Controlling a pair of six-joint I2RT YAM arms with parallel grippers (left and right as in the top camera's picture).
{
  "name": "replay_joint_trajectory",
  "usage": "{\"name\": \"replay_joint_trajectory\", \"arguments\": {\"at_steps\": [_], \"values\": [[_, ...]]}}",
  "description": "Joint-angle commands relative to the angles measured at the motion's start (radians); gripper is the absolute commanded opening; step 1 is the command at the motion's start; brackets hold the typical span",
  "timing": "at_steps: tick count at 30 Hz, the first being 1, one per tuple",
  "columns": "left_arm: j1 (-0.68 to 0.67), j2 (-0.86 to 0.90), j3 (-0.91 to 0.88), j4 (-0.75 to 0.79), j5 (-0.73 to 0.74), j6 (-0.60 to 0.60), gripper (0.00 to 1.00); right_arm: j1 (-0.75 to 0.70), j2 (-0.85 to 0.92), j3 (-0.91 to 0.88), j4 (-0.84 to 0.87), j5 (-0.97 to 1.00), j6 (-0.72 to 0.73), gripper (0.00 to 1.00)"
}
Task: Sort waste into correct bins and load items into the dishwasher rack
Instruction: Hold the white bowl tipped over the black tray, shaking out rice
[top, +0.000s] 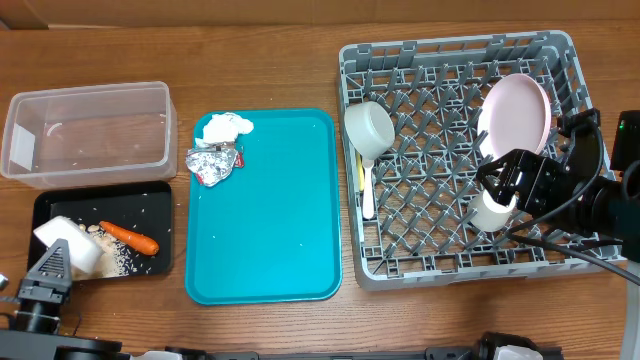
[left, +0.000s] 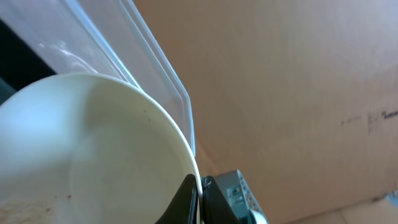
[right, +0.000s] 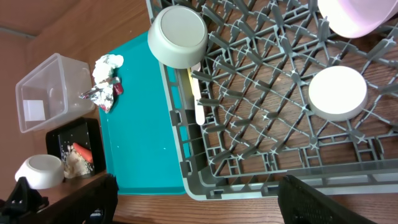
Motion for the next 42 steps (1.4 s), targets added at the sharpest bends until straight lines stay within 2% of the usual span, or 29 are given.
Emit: {"name": "replay_joint_trajectory", "arguments": {"at_steps": [1,4,6,7,8,12,15,16,17,19,20,22,23,25,28,30,32,34,37,39,40,41,42], "values": [[-0.029,-0.019,-0.008,0.003,0.027,0.111,0.04,-0.002,-0.003,0.006,0.005,-0.008,0.005,0.86],[-0.046,-0.019,-0.008,0.000,0.028,0.112,0.04,-0.002,-0.003,0.006,0.006,-0.008,0.005,0.86],[-0.068,-0.018,-0.017,0.001,0.016,0.274,0.05,-0.002,-0.003,0.006,0.007,-0.008,0.005,0.86],[-0.082,-0.018,-0.021,0.003,0.027,0.275,0.05,-0.002,-0.003,0.006,0.010,-0.008,0.005,0.86],[-0.096,-0.018,-0.019,0.004,0.027,0.202,0.04,-0.002,-0.003,0.006,0.013,-0.008,0.005,0.86],[-0.123,-0.013,-0.019,0.102,0.027,0.167,0.04,-0.002,-0.003,0.006,0.011,-0.008,0.005,0.86],[-0.126,-0.014,-0.009,0.132,0.028,-0.038,0.04,-0.002,-0.003,0.006,0.006,-0.008,0.005,0.86],[-0.126,-0.016,-0.006,0.132,0.028,-0.063,0.04,-0.002,-0.003,0.006,0.005,-0.008,0.005,0.86],[-0.126,-0.019,-0.006,0.131,0.028,-0.017,0.04,-0.002,-0.003,0.006,0.005,-0.008,0.005,0.86],[-0.131,-0.019,-0.007,0.132,0.024,0.156,0.04,-0.002,-0.003,0.006,0.006,-0.008,0.005,0.86],[-0.138,-0.016,-0.007,0.137,0.015,0.172,0.05,-0.002,-0.003,0.006,0.006,-0.008,0.004,0.86],[-0.143,-0.011,0.007,0.165,0.027,-0.052,0.05,-0.002,-0.003,0.006,0.006,-0.008,0.004,0.86],[-0.145,-0.013,0.013,0.193,0.027,-0.061,0.04,-0.002,-0.003,0.006,0.006,-0.007,0.004,0.86],[-0.165,-0.013,0.005,0.217,-0.012,0.085,0.04,-0.002,-0.003,0.006,0.010,-0.007,0.004,0.86],[-0.204,-0.008,0.003,0.214,0.028,0.019,0.04,-0.002,-0.003,0.006,0.013,-0.007,0.003,0.86],[-0.218,-0.008,0.002,0.218,-0.010,0.055,0.04,-0.002,-0.003,0.006,0.014,-0.007,0.004,0.86],[-0.227,-0.011,0.003,0.225,0.027,-0.039,0.04,-0.002,-0.003,0.006,0.013,-0.007,0.000,0.86],[-0.249,-0.006,0.003,0.242,0.000,0.065,0.04,-0.002,-0.003,0.006,0.014,-0.007,0.000,0.86],[-0.259,-0.008,0.003,0.267,0.028,-0.027,0.04,-0.002,-0.003,0.006,0.017,-0.008,0.000,0.86],[-0.263,-0.010,0.003,0.252,0.029,-0.033,0.04,-0.002,-0.003,0.006,0.017,-0.008,0.000,0.86],[-0.263,-0.011,0.003,0.248,0.029,-0.014,0.04,-0.002,-0.003,0.006,0.016,-0.008,0.001,0.86],[-0.267,-0.009,0.001,0.246,-0.002,0.075,0.04,-0.002,-0.003,0.006,0.015,-0.008,0.001,0.86],[-0.268,-0.008,0.001,0.251,-0.017,0.067,0.04,-0.002,-0.003,0.006,0.015,-0.008,0.001,0.86]]}}
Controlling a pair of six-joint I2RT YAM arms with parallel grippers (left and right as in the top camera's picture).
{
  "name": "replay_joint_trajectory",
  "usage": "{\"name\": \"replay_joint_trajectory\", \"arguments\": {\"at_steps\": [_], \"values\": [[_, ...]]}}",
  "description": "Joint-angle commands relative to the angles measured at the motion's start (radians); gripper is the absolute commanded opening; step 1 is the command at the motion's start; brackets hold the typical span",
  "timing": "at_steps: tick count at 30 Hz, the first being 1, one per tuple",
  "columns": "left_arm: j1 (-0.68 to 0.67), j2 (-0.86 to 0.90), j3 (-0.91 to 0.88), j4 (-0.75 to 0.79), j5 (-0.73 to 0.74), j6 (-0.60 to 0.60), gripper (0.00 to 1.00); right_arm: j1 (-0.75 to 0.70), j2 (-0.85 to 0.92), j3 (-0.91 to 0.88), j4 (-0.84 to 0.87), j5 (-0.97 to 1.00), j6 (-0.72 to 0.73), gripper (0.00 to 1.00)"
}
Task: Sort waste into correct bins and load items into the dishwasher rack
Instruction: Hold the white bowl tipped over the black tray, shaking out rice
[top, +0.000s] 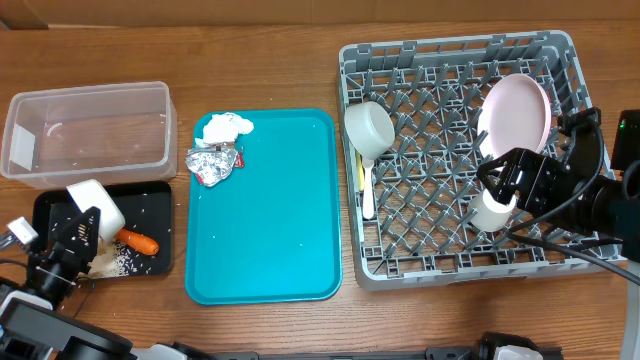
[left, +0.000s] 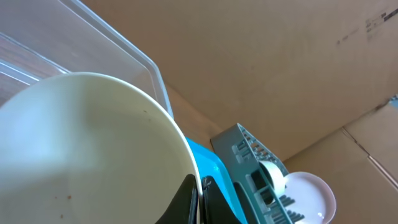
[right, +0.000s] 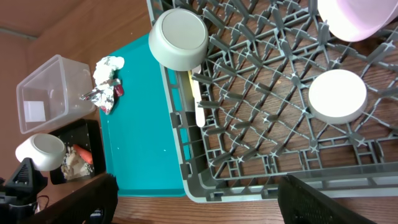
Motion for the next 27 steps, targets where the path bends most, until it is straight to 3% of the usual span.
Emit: {"name": "replay_joint_trajectory", "arguments": {"at_steps": [1,2,4,5,8,10,11,13,15,17,18,20,22,25,27], "values": [[-0.008,-0.008,0.012,0.028,0.031,0.000,0.04,-0.002,-0.003,0.006,0.005,-0.008,0.000,0.86],[-0.006,-0.011,0.017,0.036,0.030,-0.066,0.04,-0.002,-0.003,0.006,0.002,-0.008,0.000,0.86],[-0.016,-0.010,0.011,0.058,-0.036,0.028,0.04,-0.002,-0.003,0.006,0.000,-0.008,0.000,0.86],[-0.021,-0.010,0.011,0.065,-0.077,0.003,0.04,-0.002,-0.003,0.006,0.002,-0.008,0.000,0.86],[-0.026,-0.010,0.011,0.098,0.030,-0.084,0.04,-0.002,-0.003,0.006,0.000,-0.008,0.001,0.86],[-0.030,-0.010,0.011,0.092,-0.081,-0.053,0.04,-0.002,-0.003,0.006,0.000,-0.008,0.001,0.86],[-0.031,-0.010,0.011,0.089,-0.133,-0.129,0.04,-0.002,-0.003,0.006,-0.002,-0.008,0.001,0.86],[-0.031,-0.010,0.011,0.095,-0.068,-0.229,0.04,-0.002,-0.003,0.006,-0.009,-0.008,0.000,0.86],[-0.033,-0.010,0.011,0.100,-0.086,-0.142,0.04,-0.002,-0.003,0.006,-0.010,-0.009,0.005,0.86],[-0.030,-0.010,0.011,0.147,-0.028,-0.271,0.04,-0.002,-0.003,0.006,-0.011,-0.010,0.005,0.86],[-0.031,-0.010,0.011,0.179,0.031,-0.240,0.04,-0.002,-0.003,0.006,-0.013,-0.009,0.005,0.86],[-0.039,-0.010,0.011,0.182,0.005,-0.213,0.04,-0.002,-0.003,0.006,-0.013,-0.009,0.005,0.86],[-0.037,-0.010,0.012,0.210,0.029,-0.319,0.04,-0.002,-0.003,0.006,-0.014,-0.009,0.005,0.86],[-0.039,-0.008,0.011,0.224,-0.027,-0.281,0.04,-0.002,-0.003,0.006,-0.011,-0.009,0.005,0.86],[-0.040,-0.008,0.011,0.226,0.032,-0.266,0.04,-0.002,-0.003,0.006,-0.012,-0.009,0.005,0.86]]}}
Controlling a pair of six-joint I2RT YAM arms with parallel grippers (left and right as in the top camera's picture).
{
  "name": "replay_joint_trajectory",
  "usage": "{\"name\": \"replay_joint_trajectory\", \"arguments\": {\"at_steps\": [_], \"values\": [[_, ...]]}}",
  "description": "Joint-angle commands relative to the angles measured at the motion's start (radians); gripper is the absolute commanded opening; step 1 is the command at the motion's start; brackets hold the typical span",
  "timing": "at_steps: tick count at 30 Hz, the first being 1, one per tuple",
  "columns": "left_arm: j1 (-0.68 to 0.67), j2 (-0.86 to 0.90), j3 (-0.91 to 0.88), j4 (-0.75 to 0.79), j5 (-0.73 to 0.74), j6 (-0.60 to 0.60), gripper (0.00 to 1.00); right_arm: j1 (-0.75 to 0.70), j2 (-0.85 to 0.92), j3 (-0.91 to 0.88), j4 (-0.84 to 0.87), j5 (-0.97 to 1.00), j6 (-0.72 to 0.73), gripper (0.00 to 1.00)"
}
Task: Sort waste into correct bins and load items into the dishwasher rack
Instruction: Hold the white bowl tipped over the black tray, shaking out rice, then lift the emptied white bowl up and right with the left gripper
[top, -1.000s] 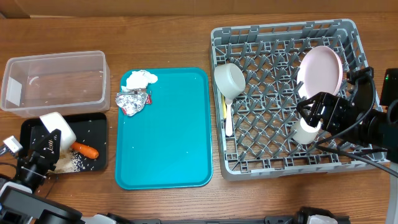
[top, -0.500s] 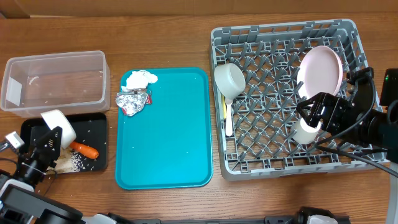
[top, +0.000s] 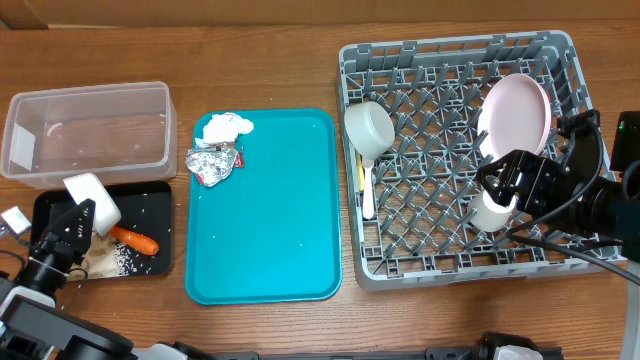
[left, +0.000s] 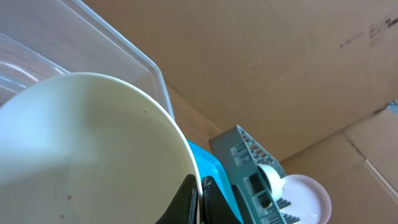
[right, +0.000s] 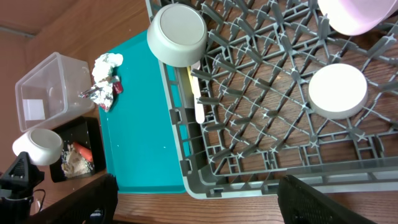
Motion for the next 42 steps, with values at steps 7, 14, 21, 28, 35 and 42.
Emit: {"name": "replay_joint_trajectory", "arguments": {"at_steps": [7,14,21,28,35,42], "values": [[-0.038,-0.006,0.005,-0.015,0.011,-0.024,0.04,-0.002,-0.003,0.006,0.000,-0.008,0.005,0.86],[-0.048,-0.009,0.004,0.026,0.037,0.033,0.04,-0.002,-0.003,0.006,0.002,-0.008,0.005,0.86],[-0.059,-0.006,0.003,-0.013,0.053,0.019,0.04,-0.002,-0.003,0.006,0.005,-0.008,0.005,0.86],[-0.074,-0.013,0.003,-0.023,0.053,-0.037,0.04,-0.002,-0.003,0.006,0.001,-0.009,0.005,0.86],[-0.110,-0.178,0.013,-0.023,0.053,-0.084,0.04,-0.002,-0.003,0.006,-0.007,-0.023,0.004,0.86],[-0.155,-0.541,0.021,-0.010,-0.154,-0.137,0.04,-0.002,-0.003,0.006,-0.010,-0.031,0.003,0.86]]}}
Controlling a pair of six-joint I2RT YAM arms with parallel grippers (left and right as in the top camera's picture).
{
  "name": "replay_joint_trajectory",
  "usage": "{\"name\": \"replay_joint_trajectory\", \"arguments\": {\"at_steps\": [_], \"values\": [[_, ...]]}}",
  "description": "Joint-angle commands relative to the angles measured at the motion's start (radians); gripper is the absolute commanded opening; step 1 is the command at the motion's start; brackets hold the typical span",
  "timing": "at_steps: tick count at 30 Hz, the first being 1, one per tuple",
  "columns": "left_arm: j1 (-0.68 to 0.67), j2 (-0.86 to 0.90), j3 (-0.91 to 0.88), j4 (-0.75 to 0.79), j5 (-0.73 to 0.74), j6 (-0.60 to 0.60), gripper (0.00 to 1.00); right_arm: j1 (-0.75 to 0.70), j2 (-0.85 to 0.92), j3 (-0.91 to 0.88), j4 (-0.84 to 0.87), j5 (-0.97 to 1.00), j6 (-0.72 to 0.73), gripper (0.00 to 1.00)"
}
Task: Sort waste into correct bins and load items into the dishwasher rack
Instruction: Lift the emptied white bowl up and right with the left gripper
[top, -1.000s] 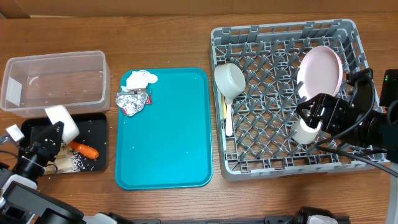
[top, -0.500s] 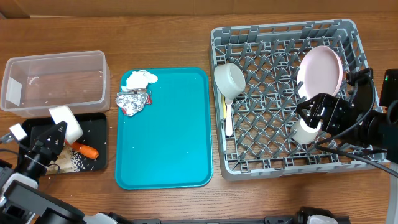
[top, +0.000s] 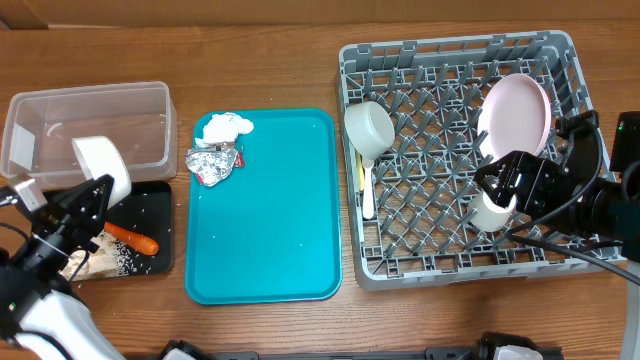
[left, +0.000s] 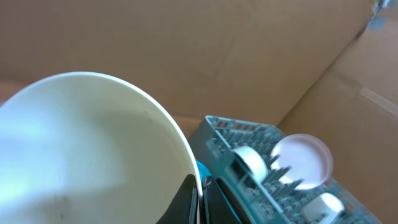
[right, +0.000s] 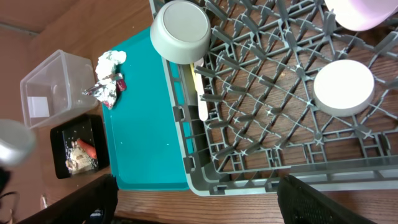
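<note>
My left gripper (top: 88, 196) is shut on the rim of a white bowl (top: 101, 166), held up over the near right corner of the clear bin (top: 60, 100). In the left wrist view the bowl (left: 87, 149) fills the left side, with the jaws pinching its rim. The grey dishwasher rack (top: 455, 52) holds a pale bowl (top: 368, 127), a pink plate (top: 515, 110), an upturned white cup (top: 491, 212) and a yellowish utensil (top: 366, 187). My right gripper (right: 199, 208) hovers open over the rack's near right side, empty.
A teal tray (top: 270, 220) lies mid-table with crumpled foil (top: 213, 163) and a white tissue (top: 228, 126) at its far left corner. The black tray (top: 155, 205) below the clear bin holds a carrot (top: 135, 238) and rice-like crumbs.
My left gripper has risen with the white bowl and now sits over the clear bin's near edge; its camera now faces the rack. The right arm has not moved.
The left gripper held the white bowl low over the left of the black tray. Then the bowl was higher, over the tray's far edge, and stayed there. Now it is higher still, by the clear bin's corner. The right gripper stayed open over the rack throughout.
</note>
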Motion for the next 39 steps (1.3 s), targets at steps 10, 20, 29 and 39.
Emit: {"name": "replay_joint_trajectory", "arguments": {"at_steps": [10,20,29,39], "values": [[-0.023,-0.071,0.014,-0.148,-0.111,-0.147,0.04,-0.002,-0.003,0.006,0.000,-0.014,0.000,0.86],[-0.227,-0.108,0.016,0.169,0.046,-0.380,0.04,-0.002,-0.003,0.006,0.021,-0.014,0.000,0.86],[-0.422,-0.117,0.021,0.991,-0.186,-0.811,0.04,-0.002,-0.003,0.006,0.018,-0.014,0.000,0.86],[-0.774,-0.108,0.022,0.931,-0.610,-1.056,0.04,-0.002,-0.003,0.006,0.024,-0.014,0.000,0.86]]}}
